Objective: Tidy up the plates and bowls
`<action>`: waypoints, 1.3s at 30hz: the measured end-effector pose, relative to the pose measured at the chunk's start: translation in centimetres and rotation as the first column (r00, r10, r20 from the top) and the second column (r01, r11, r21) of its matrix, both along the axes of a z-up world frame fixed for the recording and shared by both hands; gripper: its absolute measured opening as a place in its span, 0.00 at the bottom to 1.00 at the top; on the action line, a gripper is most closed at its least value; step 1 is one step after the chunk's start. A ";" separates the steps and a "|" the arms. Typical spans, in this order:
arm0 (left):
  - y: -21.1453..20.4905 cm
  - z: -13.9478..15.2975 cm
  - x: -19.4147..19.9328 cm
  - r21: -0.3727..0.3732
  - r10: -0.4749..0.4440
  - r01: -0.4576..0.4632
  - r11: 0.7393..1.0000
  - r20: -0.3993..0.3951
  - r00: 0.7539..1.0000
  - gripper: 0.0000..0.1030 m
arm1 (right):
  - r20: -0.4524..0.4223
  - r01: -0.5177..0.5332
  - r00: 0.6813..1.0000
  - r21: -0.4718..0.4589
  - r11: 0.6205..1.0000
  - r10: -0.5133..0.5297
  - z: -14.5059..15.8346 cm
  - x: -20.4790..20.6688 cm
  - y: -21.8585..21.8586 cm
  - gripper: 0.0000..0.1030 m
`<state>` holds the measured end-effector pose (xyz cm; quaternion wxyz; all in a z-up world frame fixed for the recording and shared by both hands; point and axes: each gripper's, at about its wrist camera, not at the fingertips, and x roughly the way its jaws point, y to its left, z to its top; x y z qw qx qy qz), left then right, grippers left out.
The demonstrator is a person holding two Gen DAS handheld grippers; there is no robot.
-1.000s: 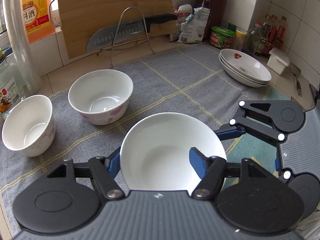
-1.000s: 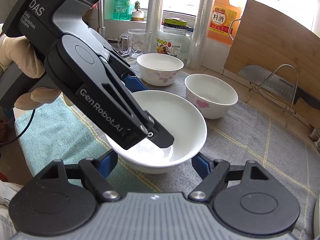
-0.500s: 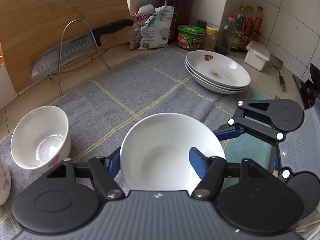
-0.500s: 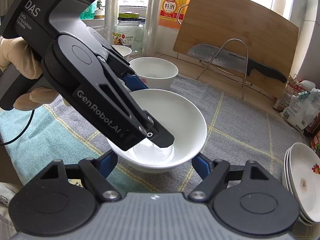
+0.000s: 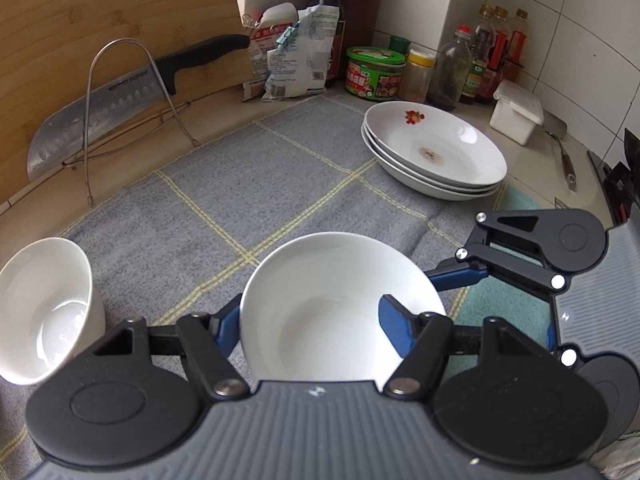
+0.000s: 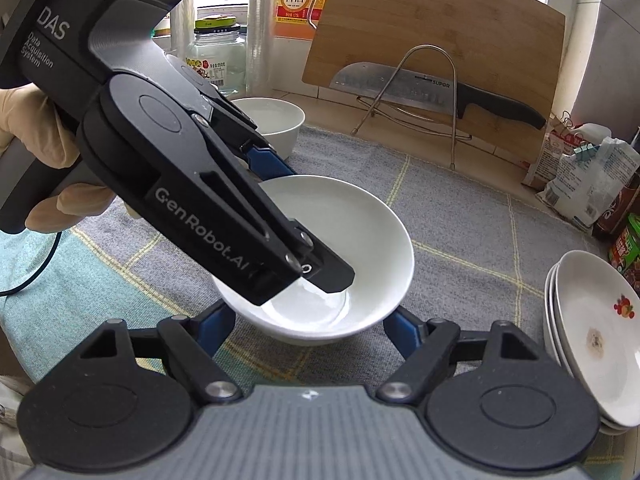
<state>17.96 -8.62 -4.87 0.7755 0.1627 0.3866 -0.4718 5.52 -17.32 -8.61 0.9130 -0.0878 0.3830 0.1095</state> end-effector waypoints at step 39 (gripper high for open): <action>7.5 2.6 -0.7 -0.024 0.337 -0.337 0.941 0.157 0.928 0.94 | 0.065 -0.065 0.996 0.013 0.998 0.064 2.8 0.3 0.6 1.00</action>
